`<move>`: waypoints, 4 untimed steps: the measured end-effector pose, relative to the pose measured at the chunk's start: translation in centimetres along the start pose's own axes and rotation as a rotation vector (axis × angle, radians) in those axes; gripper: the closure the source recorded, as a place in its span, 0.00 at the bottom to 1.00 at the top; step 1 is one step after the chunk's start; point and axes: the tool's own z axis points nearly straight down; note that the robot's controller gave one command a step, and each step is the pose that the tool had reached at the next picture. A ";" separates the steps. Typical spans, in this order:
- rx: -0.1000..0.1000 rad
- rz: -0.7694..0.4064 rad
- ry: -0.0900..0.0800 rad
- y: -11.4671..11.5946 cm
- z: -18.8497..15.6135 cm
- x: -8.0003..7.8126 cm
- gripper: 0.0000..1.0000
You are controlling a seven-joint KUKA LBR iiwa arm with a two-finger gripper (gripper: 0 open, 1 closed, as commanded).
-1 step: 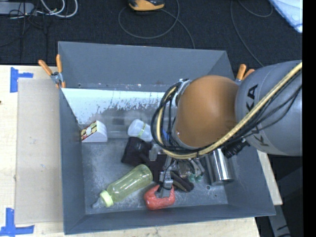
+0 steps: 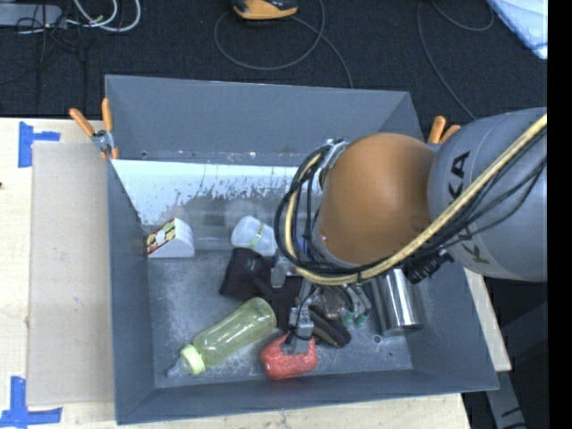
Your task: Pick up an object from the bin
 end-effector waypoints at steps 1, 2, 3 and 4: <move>-0.001 -0.083 -0.002 -1.0 3.2 -1.6 0.00; 0.000 -0.331 0.002 -3.0 7.9 0.3 0.00; -0.001 -0.323 0.000 -6.0 11.5 1.2 0.00; 0.006 -0.731 -0.002 -1.6 15.0 -2.3 1.00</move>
Offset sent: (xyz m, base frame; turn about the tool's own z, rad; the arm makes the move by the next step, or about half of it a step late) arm -0.0130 -0.0384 -0.0938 -0.3635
